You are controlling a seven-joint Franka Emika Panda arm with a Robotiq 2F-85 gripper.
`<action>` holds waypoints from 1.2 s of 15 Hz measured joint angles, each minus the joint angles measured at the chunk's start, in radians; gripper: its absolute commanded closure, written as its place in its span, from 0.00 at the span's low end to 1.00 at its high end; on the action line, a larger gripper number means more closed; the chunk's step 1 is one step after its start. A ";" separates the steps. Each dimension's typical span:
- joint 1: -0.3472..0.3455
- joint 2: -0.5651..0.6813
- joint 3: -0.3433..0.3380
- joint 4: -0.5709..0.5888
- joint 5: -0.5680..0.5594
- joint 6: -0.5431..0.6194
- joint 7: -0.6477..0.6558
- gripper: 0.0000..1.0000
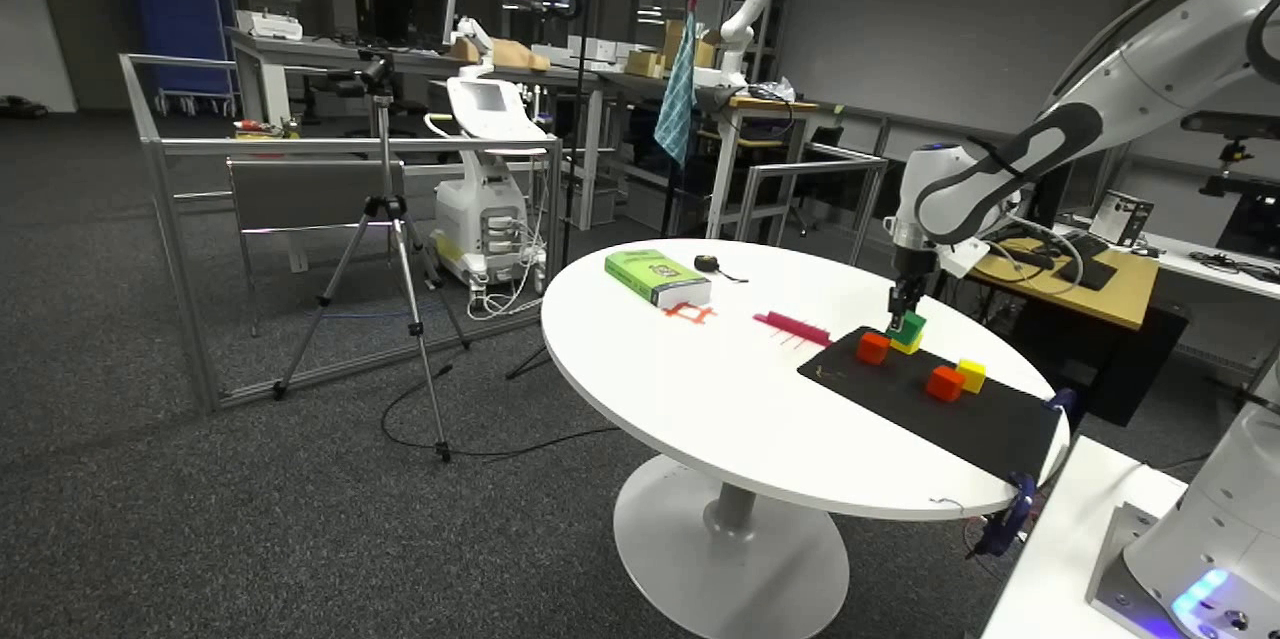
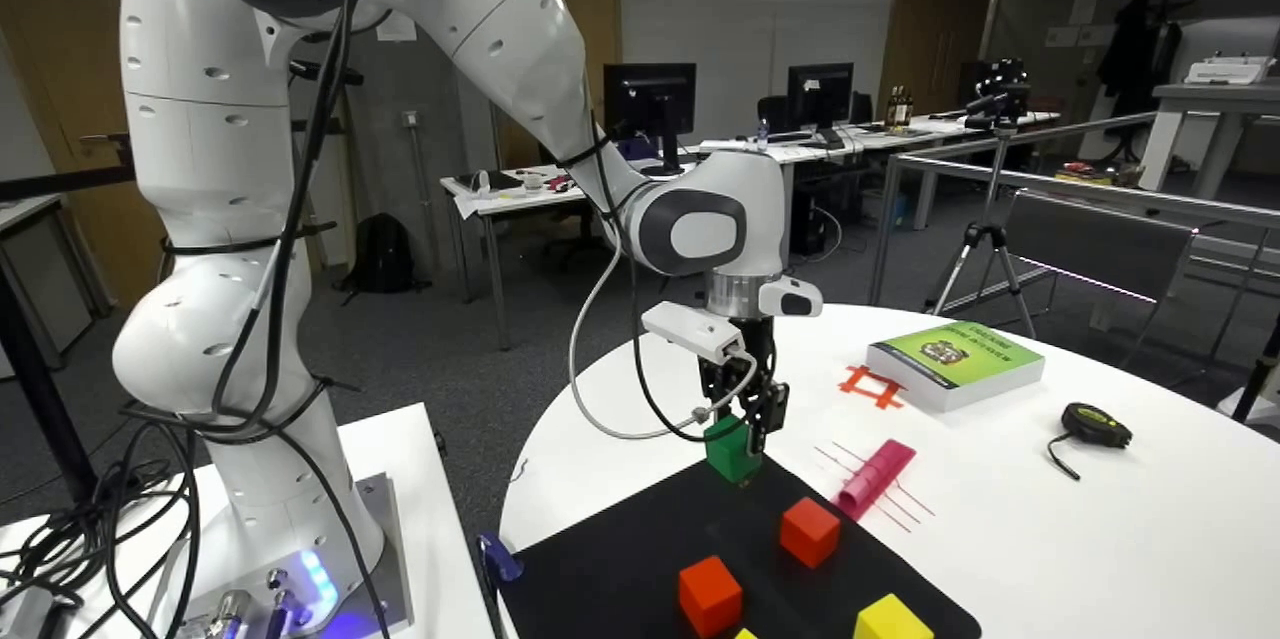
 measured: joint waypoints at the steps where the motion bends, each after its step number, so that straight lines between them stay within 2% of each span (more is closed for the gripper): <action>1: 0.000 0.010 0.004 0.012 0.019 -0.001 -0.001 0.68; 7: 0.000 0.116 0.012 0.143 0.053 -0.027 -0.001 0.68; 13: -0.004 0.213 0.012 0.290 0.052 -0.111 -0.038 0.68; 18: -0.033 0.290 0.011 0.376 0.052 -0.137 -0.081 0.68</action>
